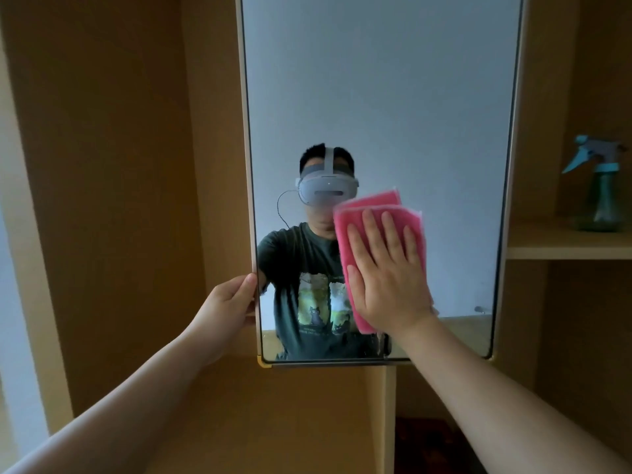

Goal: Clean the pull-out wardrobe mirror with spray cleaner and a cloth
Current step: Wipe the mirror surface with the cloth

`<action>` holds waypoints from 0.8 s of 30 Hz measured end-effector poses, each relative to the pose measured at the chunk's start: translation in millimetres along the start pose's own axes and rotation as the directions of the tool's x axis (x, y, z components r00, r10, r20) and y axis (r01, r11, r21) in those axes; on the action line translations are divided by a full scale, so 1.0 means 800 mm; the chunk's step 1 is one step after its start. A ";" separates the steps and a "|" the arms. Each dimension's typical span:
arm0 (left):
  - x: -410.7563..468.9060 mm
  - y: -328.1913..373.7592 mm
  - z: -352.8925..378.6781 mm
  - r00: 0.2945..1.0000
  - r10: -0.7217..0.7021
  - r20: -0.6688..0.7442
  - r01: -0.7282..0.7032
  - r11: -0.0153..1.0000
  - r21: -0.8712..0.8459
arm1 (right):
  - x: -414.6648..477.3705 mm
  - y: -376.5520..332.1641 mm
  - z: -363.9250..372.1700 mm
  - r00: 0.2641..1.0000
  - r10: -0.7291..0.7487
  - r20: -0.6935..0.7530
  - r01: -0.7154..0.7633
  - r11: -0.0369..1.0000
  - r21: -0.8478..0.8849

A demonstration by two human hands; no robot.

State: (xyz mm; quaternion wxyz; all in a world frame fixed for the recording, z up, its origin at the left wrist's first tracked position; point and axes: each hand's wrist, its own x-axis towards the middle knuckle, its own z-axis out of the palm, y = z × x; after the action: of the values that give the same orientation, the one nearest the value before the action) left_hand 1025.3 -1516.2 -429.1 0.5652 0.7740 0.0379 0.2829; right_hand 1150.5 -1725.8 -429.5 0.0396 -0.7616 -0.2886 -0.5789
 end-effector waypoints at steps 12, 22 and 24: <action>-0.002 0.002 0.001 1.000 -0.002 -0.015 0.002 1.000 -0.002 | -0.053 0.014 0.016 0.996 -0.092 0.013 0.093 0.995 -0.047; -0.004 0.005 -0.001 1.000 0.017 -0.004 -0.017 1.000 0.007 | -0.028 0.065 0.002 0.991 -0.134 0.006 0.135 0.989 -0.064; -0.004 0.005 -0.001 1.000 0.021 0.000 -0.021 1.000 0.016 | -0.013 0.083 -0.005 0.998 -0.068 -0.009 0.068 0.996 -0.057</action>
State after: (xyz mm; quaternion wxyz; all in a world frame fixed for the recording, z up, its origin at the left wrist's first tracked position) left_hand 1021.0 -1517.8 -426.9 0.5559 0.7789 0.0320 0.2885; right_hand 1177.3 -1786.6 -419.5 -0.0002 -0.7489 -0.2977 -0.5921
